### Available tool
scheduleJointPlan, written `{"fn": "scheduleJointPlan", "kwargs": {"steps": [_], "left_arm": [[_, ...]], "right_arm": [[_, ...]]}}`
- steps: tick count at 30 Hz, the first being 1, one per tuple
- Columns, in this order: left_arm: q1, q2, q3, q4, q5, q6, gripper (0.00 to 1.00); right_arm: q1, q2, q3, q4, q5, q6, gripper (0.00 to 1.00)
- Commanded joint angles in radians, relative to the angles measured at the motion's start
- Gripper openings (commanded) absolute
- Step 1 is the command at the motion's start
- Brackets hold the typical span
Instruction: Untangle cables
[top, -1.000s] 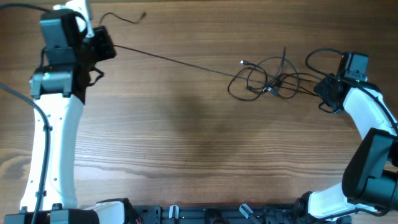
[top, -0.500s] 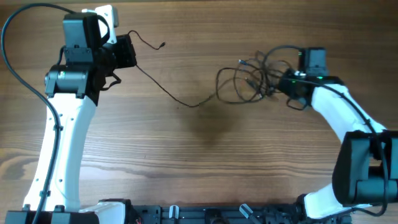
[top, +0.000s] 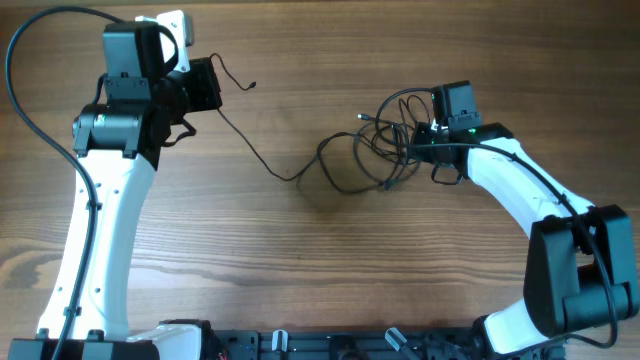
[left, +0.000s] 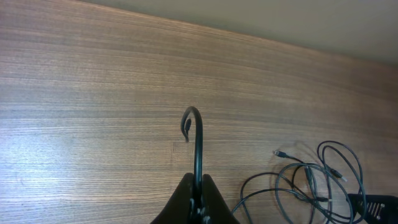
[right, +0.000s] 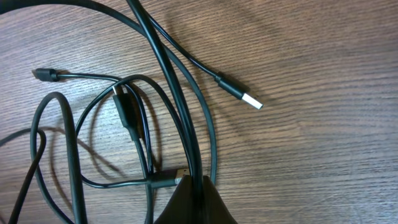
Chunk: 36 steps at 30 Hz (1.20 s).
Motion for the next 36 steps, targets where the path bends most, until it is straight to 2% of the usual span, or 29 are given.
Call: {"fn": "scheduleJointPlan", "kwargs": {"steps": [1,2,3,4,5,6,16,20,24,26,29,32,35,36], "left_arm": [[-0.019,-0.006,0.006,-0.004,0.013,-0.002,0.05],[-0.037,-0.005,0.006,-0.004,0.013,-0.002,0.05],[-0.049,-0.004,0.006,-0.002,0.013,-0.002,0.06],[-0.067,-0.003,0.006,-0.002,0.012,-0.002,0.06],[-0.083,-0.002,0.006,-0.002,0.013,-0.002,0.06],[-0.097,0.001,0.006,0.0,0.013,-0.002,0.07],[-0.215,0.055,0.006,-0.003,0.011,-0.002,0.08],[-0.237,0.096,0.005,-0.003,0.008,-0.002,0.08],[-0.245,0.106,0.005,-0.003,0.008,-0.002,0.08],[-0.245,0.106,0.005,0.005,0.005,-0.002,0.08],[-0.251,0.106,0.005,0.015,0.005,-0.003,0.08],[-0.267,0.106,0.005,0.015,0.005,-0.003,0.08],[-0.267,0.106,0.005,0.012,0.005,-0.003,0.08],[-0.267,0.106,0.005,0.01,0.005,-0.003,0.08]], "right_arm": [[-0.002,0.014,-0.002,0.005,0.051,-0.071,0.08],[-0.002,0.014,-0.002,0.006,0.042,-0.108,0.15],[-0.002,0.014,-0.002,0.006,0.031,-0.143,0.42],[-0.002,0.014,-0.002,0.003,0.013,-0.19,0.65],[-0.003,0.014,-0.002,0.002,0.014,-0.195,0.78],[-0.003,0.014,-0.002,0.012,0.013,-0.195,0.82],[-0.003,0.014,0.063,0.182,0.075,-0.134,0.96],[-0.003,0.014,0.133,0.183,0.182,-0.202,0.98],[-0.002,0.014,0.166,0.122,0.111,-0.245,0.99],[-0.002,0.014,0.165,0.056,-0.017,-0.299,0.98],[-0.002,0.014,0.163,-0.085,-0.158,-0.302,0.98],[-0.002,0.014,0.163,-0.127,-0.175,-0.287,0.98],[-0.002,0.014,0.154,-0.157,-0.127,-0.191,0.88],[-0.002,0.014,0.145,-0.158,-0.121,-0.187,0.82]]}}
